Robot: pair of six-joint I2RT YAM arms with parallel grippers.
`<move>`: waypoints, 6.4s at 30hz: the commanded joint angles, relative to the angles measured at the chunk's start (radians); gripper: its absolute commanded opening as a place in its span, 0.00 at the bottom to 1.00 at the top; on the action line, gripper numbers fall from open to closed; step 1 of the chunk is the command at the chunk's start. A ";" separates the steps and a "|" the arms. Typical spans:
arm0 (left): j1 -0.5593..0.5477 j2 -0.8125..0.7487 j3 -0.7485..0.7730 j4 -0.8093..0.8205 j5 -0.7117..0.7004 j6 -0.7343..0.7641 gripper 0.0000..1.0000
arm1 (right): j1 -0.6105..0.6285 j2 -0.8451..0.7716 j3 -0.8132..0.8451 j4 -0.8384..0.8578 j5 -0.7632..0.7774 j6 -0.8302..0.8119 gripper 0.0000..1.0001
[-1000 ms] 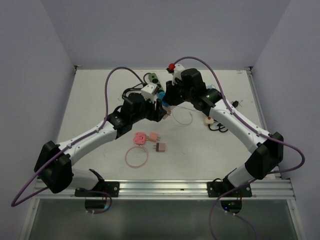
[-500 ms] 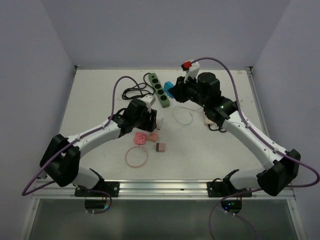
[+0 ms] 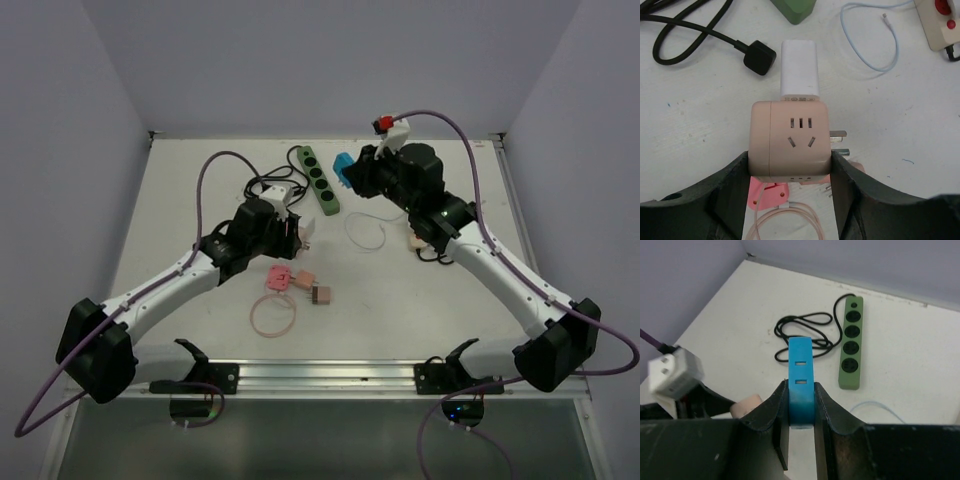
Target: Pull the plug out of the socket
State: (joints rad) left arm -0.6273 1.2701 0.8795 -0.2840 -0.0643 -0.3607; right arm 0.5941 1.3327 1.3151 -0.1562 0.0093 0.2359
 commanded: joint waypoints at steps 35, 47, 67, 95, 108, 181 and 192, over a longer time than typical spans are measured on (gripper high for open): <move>0.124 -0.045 -0.294 0.336 -0.023 -0.104 0.21 | -0.008 0.138 -0.809 0.564 -0.296 0.563 0.58; 0.124 -0.006 -0.169 0.138 -0.016 -0.103 0.80 | -0.008 0.114 -0.786 0.518 -0.299 0.516 0.71; 0.124 0.319 0.199 -0.187 -0.075 -0.003 0.95 | -0.008 0.065 -0.778 0.466 -0.298 0.441 0.89; 0.124 0.295 0.201 -0.078 -0.020 0.020 0.00 | -0.008 -0.053 -0.717 0.359 -0.278 0.338 0.92; 0.083 -0.083 0.112 0.071 0.207 0.189 0.00 | -0.004 -0.119 -0.485 0.349 -0.213 0.496 0.93; 0.029 -0.152 0.004 0.075 0.083 0.332 0.00 | -0.103 -0.178 -0.151 -0.088 0.086 0.299 0.00; 0.100 -0.103 0.035 0.000 -0.334 0.204 0.00 | -0.097 0.060 -0.261 -0.297 -0.106 0.197 0.00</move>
State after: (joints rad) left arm -0.5560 1.1671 0.8730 -0.2829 -0.2550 -0.1020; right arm 0.4923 1.3571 1.0721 -0.3618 -0.0467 0.4950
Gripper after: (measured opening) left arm 0.648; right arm 0.597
